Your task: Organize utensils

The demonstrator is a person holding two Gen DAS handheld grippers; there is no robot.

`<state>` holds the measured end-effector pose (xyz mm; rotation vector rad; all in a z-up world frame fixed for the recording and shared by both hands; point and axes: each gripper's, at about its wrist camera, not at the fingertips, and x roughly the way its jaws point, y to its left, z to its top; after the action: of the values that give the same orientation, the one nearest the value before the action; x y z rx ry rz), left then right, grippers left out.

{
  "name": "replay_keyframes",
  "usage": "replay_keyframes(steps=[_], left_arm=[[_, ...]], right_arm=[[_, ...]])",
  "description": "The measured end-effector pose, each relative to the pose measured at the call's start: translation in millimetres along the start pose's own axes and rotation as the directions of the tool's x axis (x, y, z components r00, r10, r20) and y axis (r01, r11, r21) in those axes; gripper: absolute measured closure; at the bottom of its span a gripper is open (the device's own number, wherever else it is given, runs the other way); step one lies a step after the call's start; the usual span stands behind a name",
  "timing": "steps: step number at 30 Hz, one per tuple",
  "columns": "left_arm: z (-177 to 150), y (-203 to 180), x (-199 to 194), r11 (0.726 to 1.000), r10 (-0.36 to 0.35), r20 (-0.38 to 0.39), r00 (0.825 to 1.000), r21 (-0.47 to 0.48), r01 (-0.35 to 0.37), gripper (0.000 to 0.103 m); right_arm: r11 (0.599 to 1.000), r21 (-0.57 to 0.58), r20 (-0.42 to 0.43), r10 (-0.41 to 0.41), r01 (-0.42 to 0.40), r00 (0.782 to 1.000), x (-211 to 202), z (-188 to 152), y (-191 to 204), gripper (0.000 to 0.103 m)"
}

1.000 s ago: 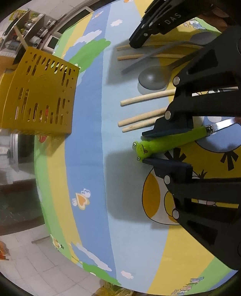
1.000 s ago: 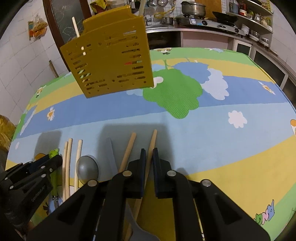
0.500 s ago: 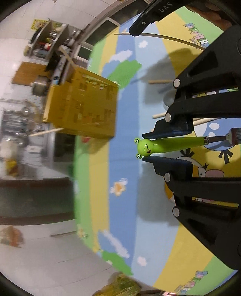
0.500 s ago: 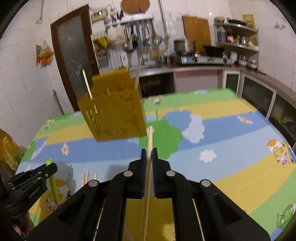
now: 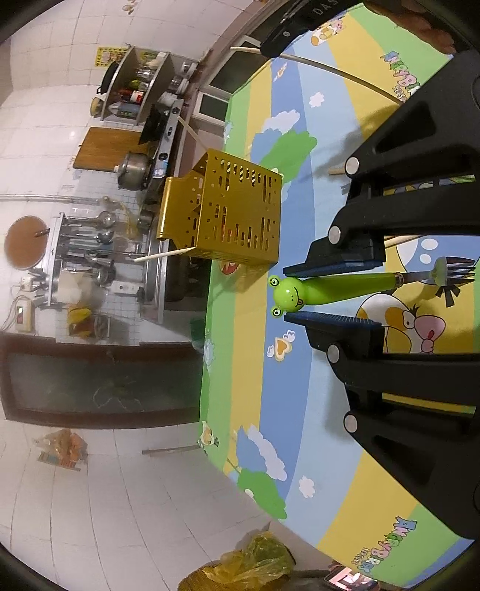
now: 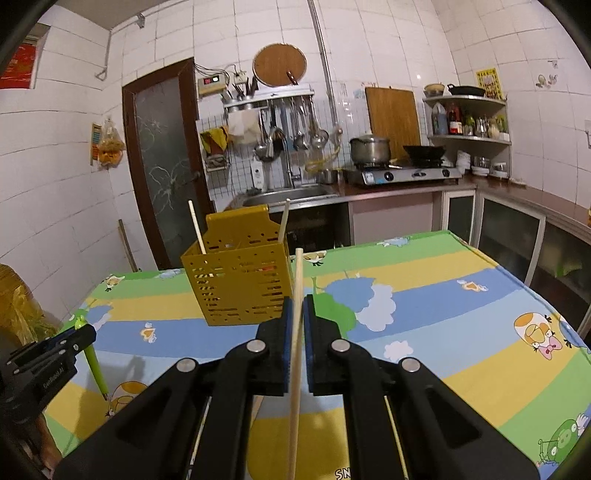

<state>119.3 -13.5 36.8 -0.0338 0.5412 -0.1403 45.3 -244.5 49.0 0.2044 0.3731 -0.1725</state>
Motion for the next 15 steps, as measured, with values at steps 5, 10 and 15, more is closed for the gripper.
replay_keyframes(steps=[5,10,15], left_arm=[[-2.3,1.7,-9.8,1.000,-0.009,0.016,1.000,0.006,0.009,0.085],[-3.2,0.0,-19.4,1.000,-0.016,0.034,0.999,0.012,0.016,0.085],[4.0,-3.5,-25.0,0.999,-0.038,0.048,0.998,0.017,0.037,0.085]], right_arm=[[1.000,-0.024,0.035,0.008,-0.007,0.999,-11.9,-3.5,-1.0,0.097],[1.000,-0.020,0.059,0.013,-0.012,0.998,-22.5,-1.0,-6.1,0.097],[0.999,-0.027,0.089,0.021,-0.019,0.996,-29.9,8.1,-5.7,0.097]])
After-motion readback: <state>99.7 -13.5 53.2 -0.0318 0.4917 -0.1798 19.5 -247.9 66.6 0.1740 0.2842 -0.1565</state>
